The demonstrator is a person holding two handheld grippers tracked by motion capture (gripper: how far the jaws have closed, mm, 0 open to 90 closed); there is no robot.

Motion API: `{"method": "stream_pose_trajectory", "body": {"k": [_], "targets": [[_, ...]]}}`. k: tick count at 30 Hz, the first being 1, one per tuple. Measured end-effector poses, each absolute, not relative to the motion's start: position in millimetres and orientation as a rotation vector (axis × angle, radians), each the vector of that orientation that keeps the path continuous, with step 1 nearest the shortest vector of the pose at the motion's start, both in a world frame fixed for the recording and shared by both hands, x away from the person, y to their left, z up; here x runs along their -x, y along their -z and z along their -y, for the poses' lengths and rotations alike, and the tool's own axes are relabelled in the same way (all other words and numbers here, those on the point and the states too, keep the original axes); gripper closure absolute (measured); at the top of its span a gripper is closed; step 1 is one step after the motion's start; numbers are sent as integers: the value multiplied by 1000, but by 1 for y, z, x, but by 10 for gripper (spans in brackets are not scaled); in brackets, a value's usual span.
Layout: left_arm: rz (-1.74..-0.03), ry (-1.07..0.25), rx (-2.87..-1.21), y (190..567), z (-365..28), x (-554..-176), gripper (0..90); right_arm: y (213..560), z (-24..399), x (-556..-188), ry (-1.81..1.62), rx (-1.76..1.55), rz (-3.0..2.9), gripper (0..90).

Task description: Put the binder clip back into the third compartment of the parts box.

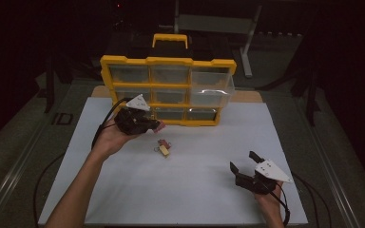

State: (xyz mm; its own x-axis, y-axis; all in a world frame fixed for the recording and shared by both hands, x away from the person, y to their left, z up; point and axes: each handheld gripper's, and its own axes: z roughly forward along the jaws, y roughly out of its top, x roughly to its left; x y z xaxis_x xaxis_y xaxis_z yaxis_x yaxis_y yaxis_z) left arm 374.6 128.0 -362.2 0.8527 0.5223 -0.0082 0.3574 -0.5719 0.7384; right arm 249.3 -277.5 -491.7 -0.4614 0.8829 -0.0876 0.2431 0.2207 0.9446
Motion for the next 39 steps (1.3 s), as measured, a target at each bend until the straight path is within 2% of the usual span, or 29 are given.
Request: {"method": "stream_pose_trajectory", "body": {"k": [11, 22, 39], "targets": [[-599, -297, -2233, 339, -121, -378, 890, 491, 278, -249, -1261, -1047, -1842, 162], [-566, -312, -2209, 314, -116, -384, 890, 490, 277, -248, -1251, -1057, -1837, 119], [-504, -336, -2210, 288, -104, -392, 890, 491, 276, -248, -1240, -1047, -1846, 117]]}}
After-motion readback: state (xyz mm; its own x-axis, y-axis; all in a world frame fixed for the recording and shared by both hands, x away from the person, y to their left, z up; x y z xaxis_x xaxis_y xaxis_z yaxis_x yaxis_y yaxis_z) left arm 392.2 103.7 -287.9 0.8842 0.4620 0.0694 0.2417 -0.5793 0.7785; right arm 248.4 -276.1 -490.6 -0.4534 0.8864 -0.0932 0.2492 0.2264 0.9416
